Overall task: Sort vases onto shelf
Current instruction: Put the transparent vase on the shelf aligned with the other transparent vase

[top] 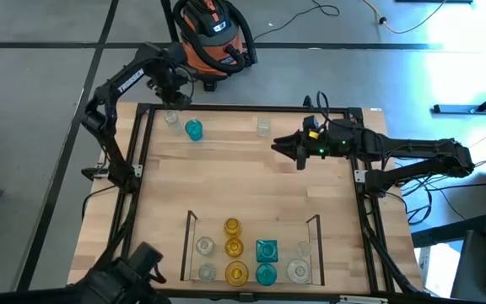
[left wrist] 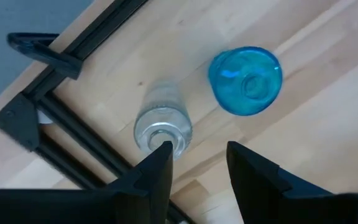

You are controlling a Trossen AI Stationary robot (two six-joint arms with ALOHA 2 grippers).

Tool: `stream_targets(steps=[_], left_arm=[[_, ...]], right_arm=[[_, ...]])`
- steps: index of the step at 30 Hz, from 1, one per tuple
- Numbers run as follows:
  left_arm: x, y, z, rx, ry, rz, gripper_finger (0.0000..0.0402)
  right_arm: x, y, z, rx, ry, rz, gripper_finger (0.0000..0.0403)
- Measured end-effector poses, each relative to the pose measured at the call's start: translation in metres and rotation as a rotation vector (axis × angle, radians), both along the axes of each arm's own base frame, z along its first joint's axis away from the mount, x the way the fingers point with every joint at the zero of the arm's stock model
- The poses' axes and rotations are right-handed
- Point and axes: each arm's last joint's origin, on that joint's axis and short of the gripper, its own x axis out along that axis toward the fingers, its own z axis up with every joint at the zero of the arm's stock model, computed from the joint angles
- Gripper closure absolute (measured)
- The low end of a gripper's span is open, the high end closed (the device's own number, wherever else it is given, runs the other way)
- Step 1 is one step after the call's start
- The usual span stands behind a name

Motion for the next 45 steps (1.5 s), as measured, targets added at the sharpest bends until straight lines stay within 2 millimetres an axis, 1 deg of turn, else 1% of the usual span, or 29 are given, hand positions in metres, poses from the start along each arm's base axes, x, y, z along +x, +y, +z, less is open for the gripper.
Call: stream_targets(steps=[2, 6, 16, 21, 27, 28, 29, 37, 39, 41, 45], left_arm=[[0.003, -0.003, -0.001, 0.008, 0.035, 0.005, 0.0258], [0.002, -0.007, -0.008, -0.018, 0.083, 0.028, 0.0258], [0.0, -0.009, -0.043, -0.079, 0.119, 0.033, 0.0258], [-0.002, -0.012, -0.056, -0.081, 0.138, 0.027, 0.0258], [0.0, -0.009, -0.06, -0.035, 0.128, 0.019, 0.0264], [0.001, -0.007, -0.064, -0.037, 0.115, 0.016, 0.0267], [0.001, -0.007, -0.064, -0.037, 0.132, 0.011, 0.027], [0.001, -0.008, -0.064, -0.049, 0.108, 0.002, 0.0284], [0.001, -0.008, -0.064, -0.05, 0.106, 0.002, 0.0292], [0.001, -0.008, -0.064, -0.049, 0.106, -0.007, 0.0308], [0.001, -0.01, -0.063, -0.073, 0.113, -0.049, 0.0366]], right_arm=[[0.0, 0.0, 0.0, -0.003, 0.001, -0.013, 0.0268], [0.0, -0.001, 0.0, -0.005, 0.001, -0.025, 0.0268], [0.0, -0.001, 0.0, -0.005, 0.002, -0.024, 0.0268], [0.0, -0.001, 0.0, -0.005, 0.002, -0.023, 0.0268], [0.0, -0.001, 0.0, -0.005, 0.002, -0.023, 0.0268], [0.0, -0.001, 0.0, -0.005, 0.002, -0.023, 0.0268], [0.0, -0.001, 0.0, -0.005, 0.002, -0.023, 0.0268], [0.0, 0.0, 0.0, -0.003, 0.005, -0.015, 0.0268], [0.0, 0.0, 0.0, -0.003, 0.003, -0.015, 0.0268], [0.0, 0.0, 0.0, -0.002, 0.003, -0.014, 0.0268], [0.0, 0.0, 0.0, 0.006, 0.002, -0.014, 0.0268]])
